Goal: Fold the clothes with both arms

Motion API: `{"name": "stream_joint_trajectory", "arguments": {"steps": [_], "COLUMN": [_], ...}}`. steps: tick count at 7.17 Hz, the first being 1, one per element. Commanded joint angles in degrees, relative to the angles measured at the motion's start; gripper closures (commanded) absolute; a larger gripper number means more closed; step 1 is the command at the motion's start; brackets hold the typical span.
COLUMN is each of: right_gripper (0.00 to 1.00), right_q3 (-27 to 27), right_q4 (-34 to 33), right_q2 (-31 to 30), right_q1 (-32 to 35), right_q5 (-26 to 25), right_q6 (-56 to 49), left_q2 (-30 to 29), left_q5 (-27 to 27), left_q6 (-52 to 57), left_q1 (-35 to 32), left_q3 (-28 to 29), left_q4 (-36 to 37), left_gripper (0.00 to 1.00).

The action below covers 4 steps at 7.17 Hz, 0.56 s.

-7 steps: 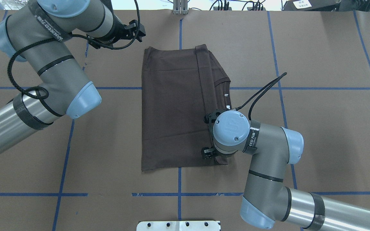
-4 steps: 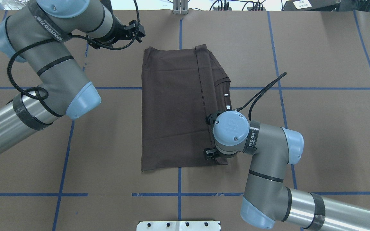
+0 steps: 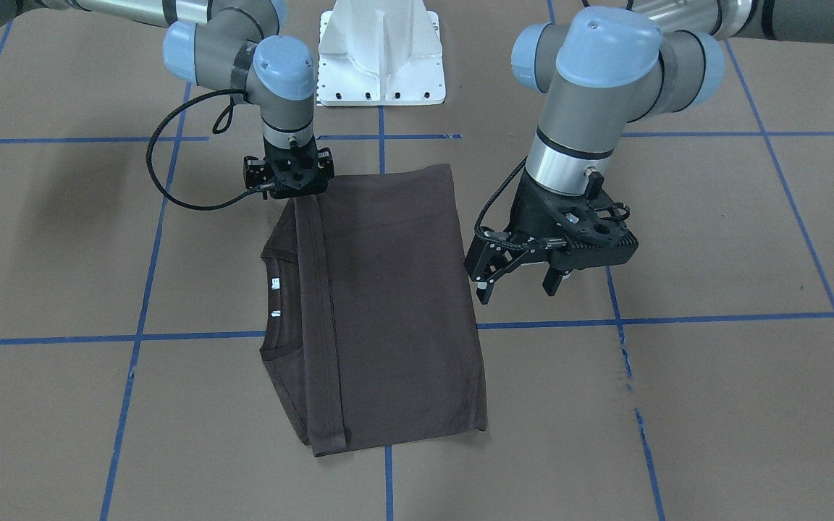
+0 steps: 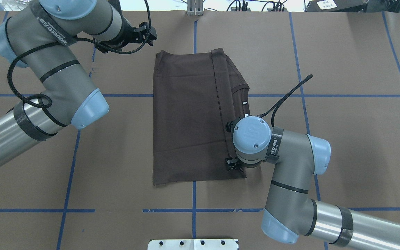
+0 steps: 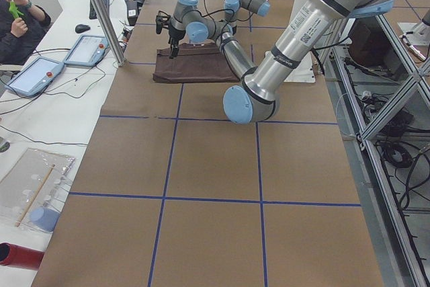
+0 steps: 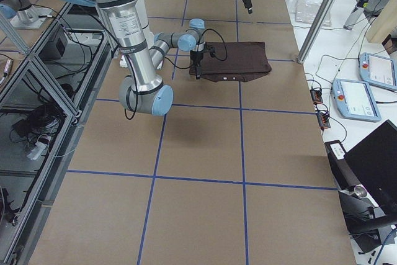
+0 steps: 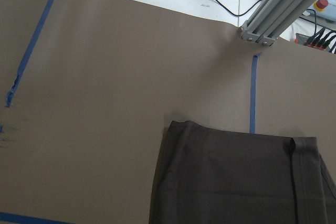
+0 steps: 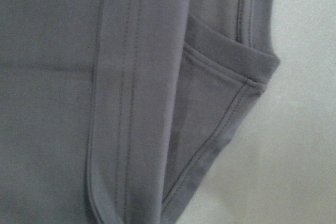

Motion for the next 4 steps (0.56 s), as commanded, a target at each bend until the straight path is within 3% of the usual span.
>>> {"name": "stream_joint_trajectory", "arguments": {"steps": [1,4], "right_gripper": [0.00,0.00], "right_q3": [0.15,3.90], "right_q4": [-0.50,0.11], "right_q2": [-1.88,-9.16], "right_q1": [1.23,4.56], "right_q5": [-0.35,-0.17], "right_q6": [-2.50,-7.50], "left_q2": [0.00,-0.09], "left_q5": [0.00,0.00], "left_q6": [-0.09,-0.18], "left_q1": [0.00,0.18], "left_q3": [0.00,-0.09], "left_q4": [-0.06,-0.07], "left_gripper": [0.00,0.00]}}
